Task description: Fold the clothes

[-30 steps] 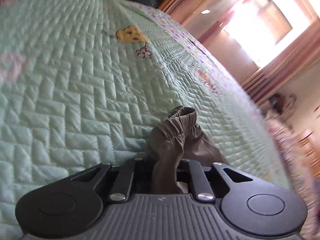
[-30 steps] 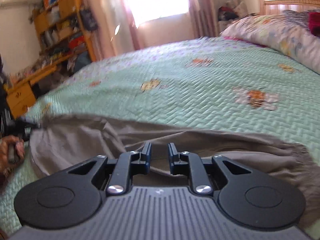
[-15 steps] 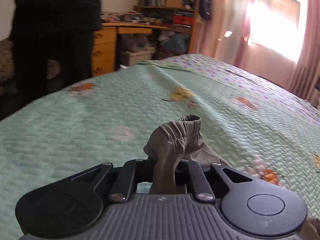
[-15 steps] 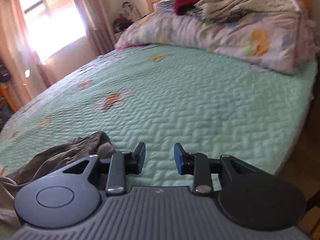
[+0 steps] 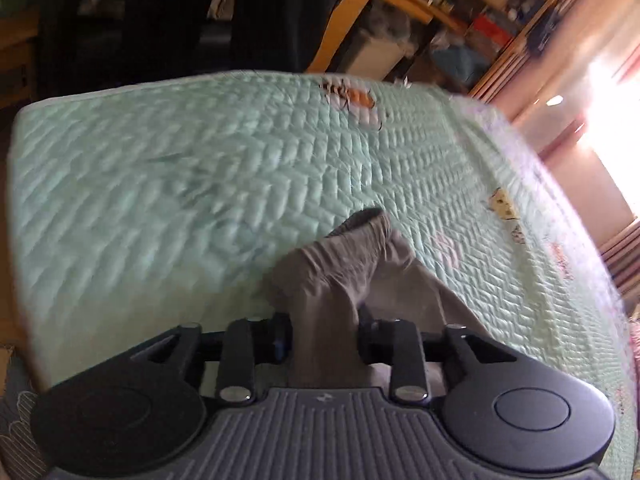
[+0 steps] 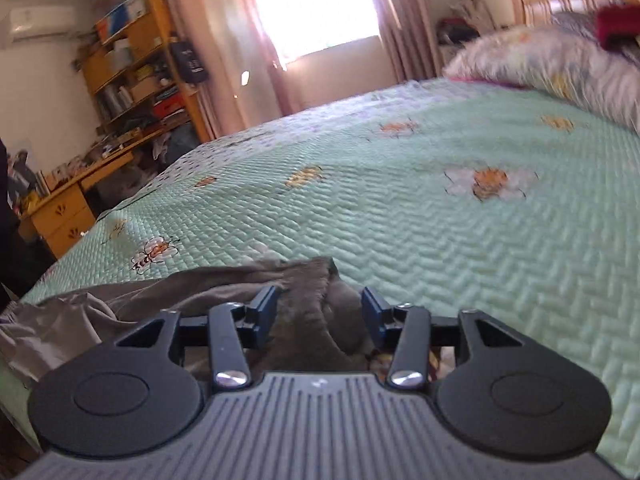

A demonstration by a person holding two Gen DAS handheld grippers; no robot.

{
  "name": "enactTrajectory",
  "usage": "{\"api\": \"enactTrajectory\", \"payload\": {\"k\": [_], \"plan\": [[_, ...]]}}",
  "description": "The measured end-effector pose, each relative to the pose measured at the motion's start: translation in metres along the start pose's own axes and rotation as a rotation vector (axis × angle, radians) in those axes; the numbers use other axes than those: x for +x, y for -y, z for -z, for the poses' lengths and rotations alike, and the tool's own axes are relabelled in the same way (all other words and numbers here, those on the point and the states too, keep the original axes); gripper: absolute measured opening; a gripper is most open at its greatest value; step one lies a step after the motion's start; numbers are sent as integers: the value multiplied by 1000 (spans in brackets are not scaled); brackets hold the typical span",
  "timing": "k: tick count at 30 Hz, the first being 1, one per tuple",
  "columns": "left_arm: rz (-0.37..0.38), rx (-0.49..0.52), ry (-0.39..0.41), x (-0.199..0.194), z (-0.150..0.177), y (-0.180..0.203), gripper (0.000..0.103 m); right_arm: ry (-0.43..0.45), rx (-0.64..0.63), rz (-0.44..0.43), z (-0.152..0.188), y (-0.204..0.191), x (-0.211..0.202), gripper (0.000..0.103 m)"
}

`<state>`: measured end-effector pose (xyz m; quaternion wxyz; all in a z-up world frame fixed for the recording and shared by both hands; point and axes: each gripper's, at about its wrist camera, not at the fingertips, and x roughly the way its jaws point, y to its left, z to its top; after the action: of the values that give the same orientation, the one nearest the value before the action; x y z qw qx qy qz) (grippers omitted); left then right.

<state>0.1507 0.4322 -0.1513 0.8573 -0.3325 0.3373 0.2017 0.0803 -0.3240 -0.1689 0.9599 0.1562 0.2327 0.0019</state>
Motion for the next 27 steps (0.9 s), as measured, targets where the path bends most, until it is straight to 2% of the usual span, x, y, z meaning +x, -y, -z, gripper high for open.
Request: {"api": "enactTrajectory", "payload": {"k": [1,5,6,8,9,15,17,20,21,22,24,27], "plan": [[-8,13,2,-10,9,-2,48,1,-32,-8,-2,-8,4,52],[2,92,-11,-54,53,-7,49,-47,-133,-70,1,-20,18,52],[10,110,-10,-64,65,-6,50,-50,-171,-64,7,-24,17,52],[38,142,-9,-81,91,0,60,-49,-236,-45,18,-27,15,52],[63,158,-15,-86,101,6,64,-46,-255,-43,21,-26,14,52],[160,321,-43,-103,152,66,66,-86,-311,-24,29,-9,26,51],[202,345,-76,-100,165,89,67,-84,-276,-75,29,-3,26,51],[260,384,-130,-98,191,124,69,-92,-302,-137,33,-8,26,44],[276,404,-146,-97,201,135,69,-93,-327,-136,35,-11,26,38],[290,425,-159,-97,212,145,69,-92,-353,-121,36,-13,27,25],[318,458,-193,-94,229,161,71,-88,-351,-121,35,-10,25,13],[336,504,-247,-90,250,179,71,-72,-299,-139,29,0,15,8]]}}
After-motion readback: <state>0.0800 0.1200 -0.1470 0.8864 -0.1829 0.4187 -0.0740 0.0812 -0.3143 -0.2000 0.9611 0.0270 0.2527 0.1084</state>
